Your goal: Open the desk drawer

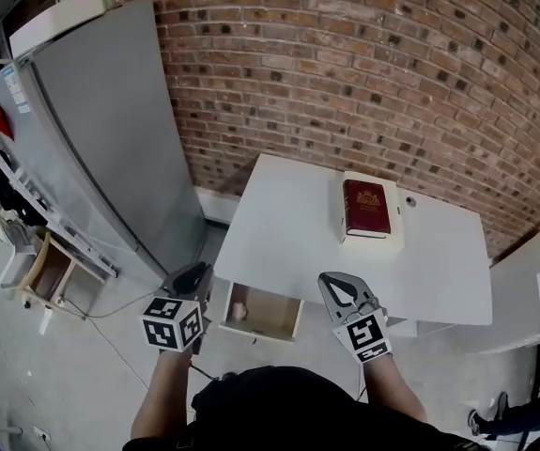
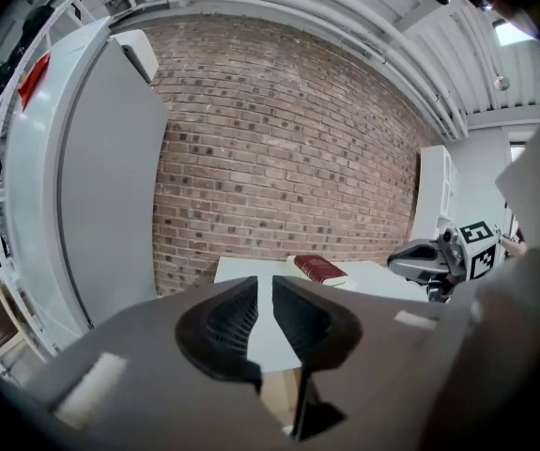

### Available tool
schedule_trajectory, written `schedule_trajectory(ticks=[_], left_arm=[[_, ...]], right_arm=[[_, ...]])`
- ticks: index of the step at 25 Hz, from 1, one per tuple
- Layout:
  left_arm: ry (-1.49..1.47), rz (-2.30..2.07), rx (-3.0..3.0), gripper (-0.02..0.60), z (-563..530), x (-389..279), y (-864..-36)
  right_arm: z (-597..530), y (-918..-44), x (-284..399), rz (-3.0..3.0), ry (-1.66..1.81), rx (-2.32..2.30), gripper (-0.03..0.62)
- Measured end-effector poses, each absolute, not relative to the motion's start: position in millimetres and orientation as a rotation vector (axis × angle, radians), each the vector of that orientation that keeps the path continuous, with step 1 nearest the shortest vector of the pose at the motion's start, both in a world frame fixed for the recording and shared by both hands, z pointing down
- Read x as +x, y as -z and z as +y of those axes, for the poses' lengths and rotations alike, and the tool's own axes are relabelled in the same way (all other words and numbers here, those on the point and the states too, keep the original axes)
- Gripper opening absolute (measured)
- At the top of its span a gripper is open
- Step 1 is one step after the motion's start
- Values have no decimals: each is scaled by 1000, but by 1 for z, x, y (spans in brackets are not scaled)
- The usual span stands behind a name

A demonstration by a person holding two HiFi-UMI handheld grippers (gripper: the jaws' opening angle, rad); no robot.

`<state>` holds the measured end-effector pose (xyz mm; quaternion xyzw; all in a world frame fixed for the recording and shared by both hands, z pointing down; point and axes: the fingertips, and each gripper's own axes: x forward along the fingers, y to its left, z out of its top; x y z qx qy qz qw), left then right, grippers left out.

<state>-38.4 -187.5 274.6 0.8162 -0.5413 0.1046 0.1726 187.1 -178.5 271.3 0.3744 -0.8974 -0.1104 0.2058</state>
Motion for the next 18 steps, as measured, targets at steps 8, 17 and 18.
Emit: schedule_trajectory(ticks=[8,17,18], left_arm=[[-295,-1532,2297,54,-183,-45,-280],[-300,-1513,2290,51,-176,-41,-285],[-299,-1512,2289,51,-175,-41,-285]], right_arm=[[-173,-277,191,-2485,267,1068,12],[-163,-282,195,-2475,262,1061,12],[-162,-282,196,-2475,260,1063,12]])
